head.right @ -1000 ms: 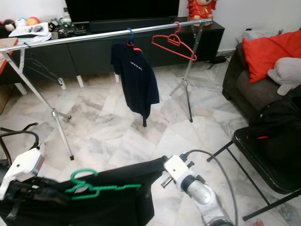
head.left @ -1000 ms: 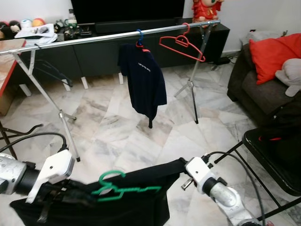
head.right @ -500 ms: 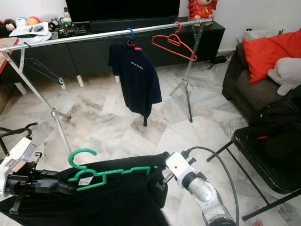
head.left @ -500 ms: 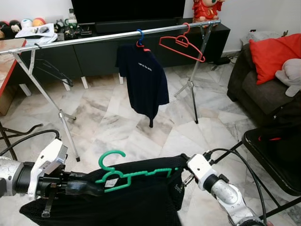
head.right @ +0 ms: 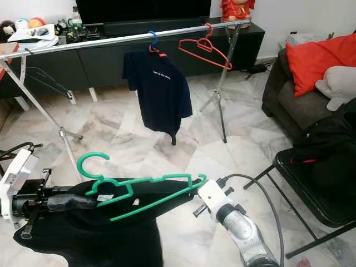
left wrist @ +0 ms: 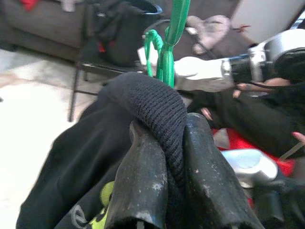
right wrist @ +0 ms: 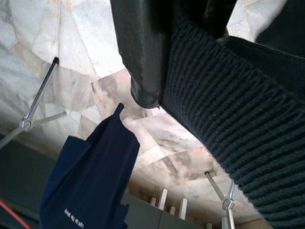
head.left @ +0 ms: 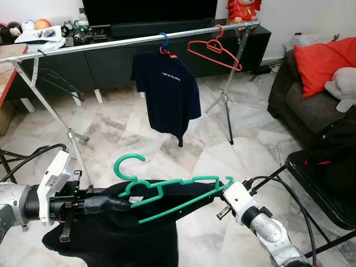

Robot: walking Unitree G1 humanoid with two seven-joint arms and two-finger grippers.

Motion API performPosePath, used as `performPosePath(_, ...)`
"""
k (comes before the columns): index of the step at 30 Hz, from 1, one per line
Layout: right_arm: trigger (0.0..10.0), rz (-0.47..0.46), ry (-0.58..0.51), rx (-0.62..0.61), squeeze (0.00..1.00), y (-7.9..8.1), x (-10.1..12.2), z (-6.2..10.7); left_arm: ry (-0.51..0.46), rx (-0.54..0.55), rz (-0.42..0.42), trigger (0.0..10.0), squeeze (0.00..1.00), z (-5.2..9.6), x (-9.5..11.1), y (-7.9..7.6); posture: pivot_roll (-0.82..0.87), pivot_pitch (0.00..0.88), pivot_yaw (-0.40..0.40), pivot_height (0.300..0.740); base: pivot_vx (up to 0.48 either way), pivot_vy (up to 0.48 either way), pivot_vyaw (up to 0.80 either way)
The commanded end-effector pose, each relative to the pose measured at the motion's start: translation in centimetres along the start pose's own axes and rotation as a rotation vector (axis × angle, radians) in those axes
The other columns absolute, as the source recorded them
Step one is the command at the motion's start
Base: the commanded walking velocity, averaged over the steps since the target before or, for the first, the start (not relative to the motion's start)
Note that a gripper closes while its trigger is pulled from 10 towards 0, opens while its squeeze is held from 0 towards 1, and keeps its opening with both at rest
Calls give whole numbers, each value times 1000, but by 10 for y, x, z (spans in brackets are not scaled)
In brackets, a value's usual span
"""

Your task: Hang hanger

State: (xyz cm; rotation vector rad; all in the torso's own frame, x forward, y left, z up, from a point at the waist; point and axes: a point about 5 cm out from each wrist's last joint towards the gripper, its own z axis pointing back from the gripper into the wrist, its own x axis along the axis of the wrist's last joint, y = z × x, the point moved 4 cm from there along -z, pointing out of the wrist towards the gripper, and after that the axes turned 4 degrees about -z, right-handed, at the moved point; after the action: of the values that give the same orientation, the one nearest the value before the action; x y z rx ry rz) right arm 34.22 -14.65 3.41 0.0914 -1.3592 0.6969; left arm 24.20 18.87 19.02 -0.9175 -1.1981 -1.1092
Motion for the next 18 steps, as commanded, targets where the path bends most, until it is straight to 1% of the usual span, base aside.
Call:
performPosePath(1, 0, -77, 136, -124, 0, -22, -35, 21, -24, 44, -76, 10000, 0, -1, 11, 5, -1, 132, 23, 721, 0, 0, 0)
performPosePath(2, 0, -81, 136, -120, 0, -19, -35, 20, -43, 74, -84, 10000, 0, -5, 11, 8, -1, 131, 22, 721, 0, 0, 0)
performPosePath(4, 0, -97, 139, -103, 0, -12, -36, 18, -117, 174, -103, 10000, 0, -15, 13, 19, -2, 130, 23, 721, 0, 0, 0)
performPosePath(5, 0, -97, 139, -103, 0, -12, -36, 18, -117, 174, -103, 10000, 0, -15, 13, 19, -2, 130, 23, 721, 0, 0, 0)
performPosePath(6, 4039, -110, 138, -99, 0, -8, -36, 17, -175, 232, -95, 10000, 0, -22, 16, 26, -1, 130, 22, 721, 0, 0, 0)
performPosePath(7, 10000, -127, 136, -93, 345, -5, -36, 16, -208, 258, -90, 10000, 0, -30, 17, 27, -1, 130, 22, 721, 0, 0, 0)
performPosePath(8, 10000, -127, 136, -93, 345, -5, -36, 16, -208, 258, -90, 10000, 0, -30, 17, 27, -1, 130, 22, 721, 0, 0, 0)
performPosePath(9, 10000, -136, 133, -88, 1000, -3, -36, 16, -217, 265, -89, 10000, 0, -33, 17, 28, -3, 131, 22, 721, 0, 0, 0)
performPosePath(10, 10000, -141, 128, -75, 1000, 0, -36, 15, -254, 275, -76, 10000, 0, -39, 20, 28, -3, 129, 23, 721, 0, 0, 0)
performPosePath(11, 10000, -141, 128, -75, 1000, 0, -36, 15, -254, 275, -76, 10000, 0, -39, 20, 28, -3, 129, 23, 721, 0, 0, 0)
performPosePath(12, 10000, -144, 129, -69, 1000, 1, -36, 15, -270, 289, -75, 10000, 0, -42, 22, 29, -3, 129, 24, 721, 0, 0, 0)
performPosePath(13, 10000, -149, 139, -41, 1000, 5, -37, 16, -307, 304, -66, 10000, 0, -48, 27, 30, -4, 128, 25, 721, 0, 0, 0)
performPosePath(14, 10000, -154, 142, 25, 184, 14, -38, 16, -348, 335, -59, 10000, 0, -53, 31, 34, -10, 128, 25, 721, 0, 0, 0)
performPosePath(15, 10000, -157, 141, 46, 184, 17, -38, 16, -360, 343, -55, 10000, 0, -55, 31, 35, -10, 128, 25, 721, 0, 0, 0)
performPosePath(16, 10000, -156, 142, 64, 0, 20, -38, 16, -370, 344, -50, 10000, 0, -56, 32, 36, -9, 127, 25, 721, 0, 0, 0)
performPosePath(17, 10000, -156, 144, 106, 0, 26, -39, 17, -381, 352, -41, 10000, 0, -59, 32, 37, -12, 127, 25, 721, 0, 0, 0)
performPosePath(18, 10000, -156, 144, 106, 0, 26, -39, 17, -381, 352, -41, 10000, 0, -59, 32, 37, -12, 127, 25, 721, 0, 0, 0)
